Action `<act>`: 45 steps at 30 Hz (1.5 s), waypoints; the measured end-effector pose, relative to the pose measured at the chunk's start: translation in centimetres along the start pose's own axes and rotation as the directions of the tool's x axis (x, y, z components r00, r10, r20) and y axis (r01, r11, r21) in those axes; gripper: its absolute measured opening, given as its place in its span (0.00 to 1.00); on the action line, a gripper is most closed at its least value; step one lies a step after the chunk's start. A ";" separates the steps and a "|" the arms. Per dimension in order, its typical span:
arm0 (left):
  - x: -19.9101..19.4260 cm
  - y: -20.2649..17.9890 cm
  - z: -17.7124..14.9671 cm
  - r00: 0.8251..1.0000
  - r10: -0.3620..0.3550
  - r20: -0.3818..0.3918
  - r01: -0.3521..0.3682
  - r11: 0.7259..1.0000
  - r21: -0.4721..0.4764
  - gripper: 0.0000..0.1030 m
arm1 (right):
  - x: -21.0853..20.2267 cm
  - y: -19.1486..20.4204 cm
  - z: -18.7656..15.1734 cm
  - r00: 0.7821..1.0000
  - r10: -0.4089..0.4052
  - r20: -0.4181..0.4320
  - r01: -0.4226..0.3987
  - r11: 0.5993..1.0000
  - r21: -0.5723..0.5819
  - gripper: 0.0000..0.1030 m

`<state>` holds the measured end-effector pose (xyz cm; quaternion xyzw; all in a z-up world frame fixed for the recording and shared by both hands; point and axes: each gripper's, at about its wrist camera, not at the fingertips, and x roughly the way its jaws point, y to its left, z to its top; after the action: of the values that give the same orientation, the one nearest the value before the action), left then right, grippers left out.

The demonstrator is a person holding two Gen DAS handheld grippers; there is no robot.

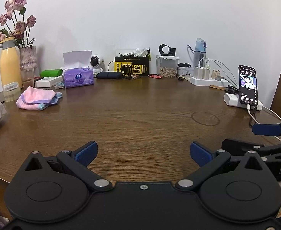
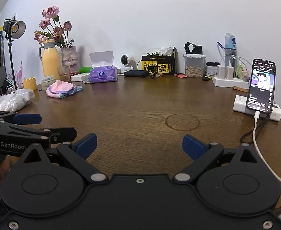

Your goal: Fold clothes

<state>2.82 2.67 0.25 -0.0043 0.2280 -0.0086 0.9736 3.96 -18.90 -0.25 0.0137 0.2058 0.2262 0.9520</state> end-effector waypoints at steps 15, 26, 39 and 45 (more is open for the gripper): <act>0.2 0.0 -0.1 1.000 0.011 -0.013 -0.011 1.000 0.015 1.00 | 0.5 -0.3 0.0 1.000 0.009 -0.016 -0.009 1.000 0.006 0.96; 0.5 -0.2 -0.1 1.000 0.018 -0.024 -0.017 1.000 0.019 1.00 | 1.0 -0.7 0.2 0.999 0.017 -0.031 -0.017 1.000 0.002 0.96; 0.4 -0.4 -0.2 0.999 0.026 -0.019 -0.025 0.999 0.023 1.00 | 1.2 -1.2 0.2 0.999 0.032 -0.028 -0.033 0.999 -0.010 0.96; 0.5 -0.5 -0.2 0.999 0.028 -0.020 -0.028 0.999 0.025 1.00 | 1.0 -1.1 -0.1 0.999 0.031 -0.030 -0.032 0.999 -0.007 0.95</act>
<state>3.12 2.19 -0.15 0.0108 0.2381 0.0022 0.9712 5.17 -19.49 -0.85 0.0099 0.2187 0.2422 0.9452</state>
